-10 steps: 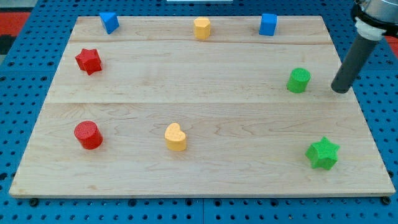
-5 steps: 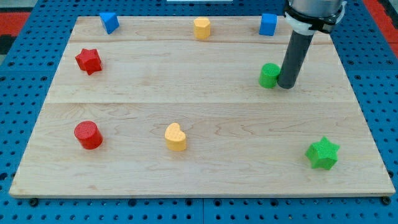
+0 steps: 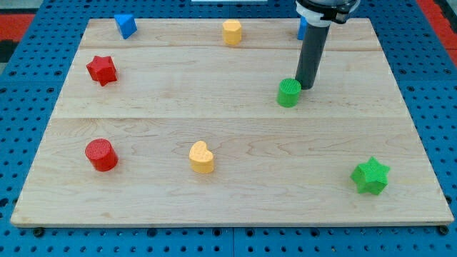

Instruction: Slide the green circle to the center

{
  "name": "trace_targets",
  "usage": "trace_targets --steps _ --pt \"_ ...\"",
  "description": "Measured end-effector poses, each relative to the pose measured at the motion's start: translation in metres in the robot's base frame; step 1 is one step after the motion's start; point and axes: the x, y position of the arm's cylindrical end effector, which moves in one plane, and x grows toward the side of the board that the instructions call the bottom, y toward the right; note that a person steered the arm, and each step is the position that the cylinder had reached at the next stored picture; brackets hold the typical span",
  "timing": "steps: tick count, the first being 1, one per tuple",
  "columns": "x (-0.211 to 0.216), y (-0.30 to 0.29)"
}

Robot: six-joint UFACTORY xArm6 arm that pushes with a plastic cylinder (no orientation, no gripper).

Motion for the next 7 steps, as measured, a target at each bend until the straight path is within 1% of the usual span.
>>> trace_targets --steps 1,2,3,5,6,7 --pt "0.024 0.006" --pt "0.045 -0.012" --pt "0.050 -0.042" --pt "0.050 -0.039" --pt "0.049 -0.023" --pt "0.046 -0.022"
